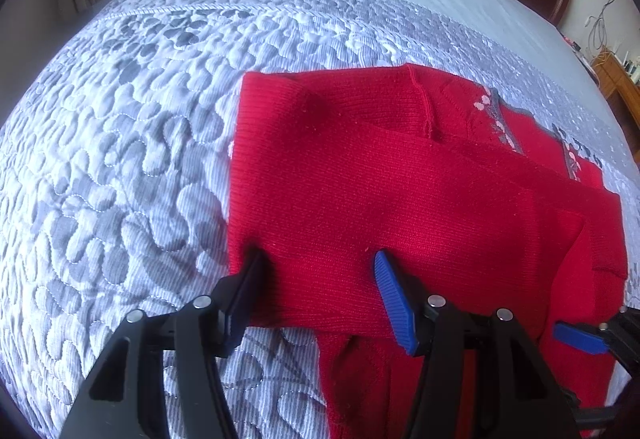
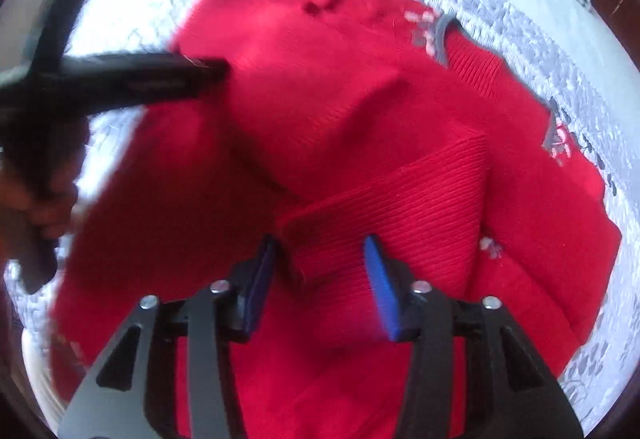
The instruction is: Fold small clothes
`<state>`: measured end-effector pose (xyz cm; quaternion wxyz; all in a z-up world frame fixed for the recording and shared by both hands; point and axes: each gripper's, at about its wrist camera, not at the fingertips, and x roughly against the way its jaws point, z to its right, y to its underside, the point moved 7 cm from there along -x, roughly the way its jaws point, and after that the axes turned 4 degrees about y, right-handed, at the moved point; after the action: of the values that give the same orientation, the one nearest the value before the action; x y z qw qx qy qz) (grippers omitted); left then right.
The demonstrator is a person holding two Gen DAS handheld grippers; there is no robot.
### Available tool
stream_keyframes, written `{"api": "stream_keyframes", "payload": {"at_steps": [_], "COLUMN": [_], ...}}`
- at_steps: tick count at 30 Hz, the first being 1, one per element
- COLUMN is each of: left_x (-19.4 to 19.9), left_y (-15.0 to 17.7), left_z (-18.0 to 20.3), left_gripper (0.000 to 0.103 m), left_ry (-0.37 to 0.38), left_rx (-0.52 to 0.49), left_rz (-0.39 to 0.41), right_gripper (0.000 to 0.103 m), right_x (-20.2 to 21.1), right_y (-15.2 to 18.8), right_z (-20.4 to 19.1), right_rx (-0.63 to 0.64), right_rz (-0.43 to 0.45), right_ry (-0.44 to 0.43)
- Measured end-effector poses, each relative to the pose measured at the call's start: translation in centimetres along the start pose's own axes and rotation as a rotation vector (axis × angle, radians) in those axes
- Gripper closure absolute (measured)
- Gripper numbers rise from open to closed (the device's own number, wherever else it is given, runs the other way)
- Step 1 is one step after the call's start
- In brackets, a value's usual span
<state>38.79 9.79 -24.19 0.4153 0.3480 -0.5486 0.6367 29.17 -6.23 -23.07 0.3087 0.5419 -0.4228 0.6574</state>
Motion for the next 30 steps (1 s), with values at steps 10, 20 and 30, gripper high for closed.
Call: {"api": "stream_keyframes", "payload": {"at_steps": [10, 20, 30], "left_x": [0.0, 1.1, 4.7], "left_y": [0.1, -0.6, -1.3], "left_z": [0.2, 0.6, 0.3], "left_gripper": [0.044, 0.036, 0.026], "left_ry": [-0.012, -0.005, 0.009], "left_rx": [0.003, 0.022, 0.040], "left_rz": [0.008, -0.018, 0.045], "right_gripper": [0.093, 0.064, 0.082], "right_x": [7.3, 3.8, 0.5], "right_y": [2.6, 11.0, 7.8], "right_z": [11.4, 19.9, 18.6], "right_rx": [-0.344, -0.547, -0.601], "right_rz": [0.173, 0.043, 0.024], "right_ry": [-0.251, -0.239, -0.387]}}
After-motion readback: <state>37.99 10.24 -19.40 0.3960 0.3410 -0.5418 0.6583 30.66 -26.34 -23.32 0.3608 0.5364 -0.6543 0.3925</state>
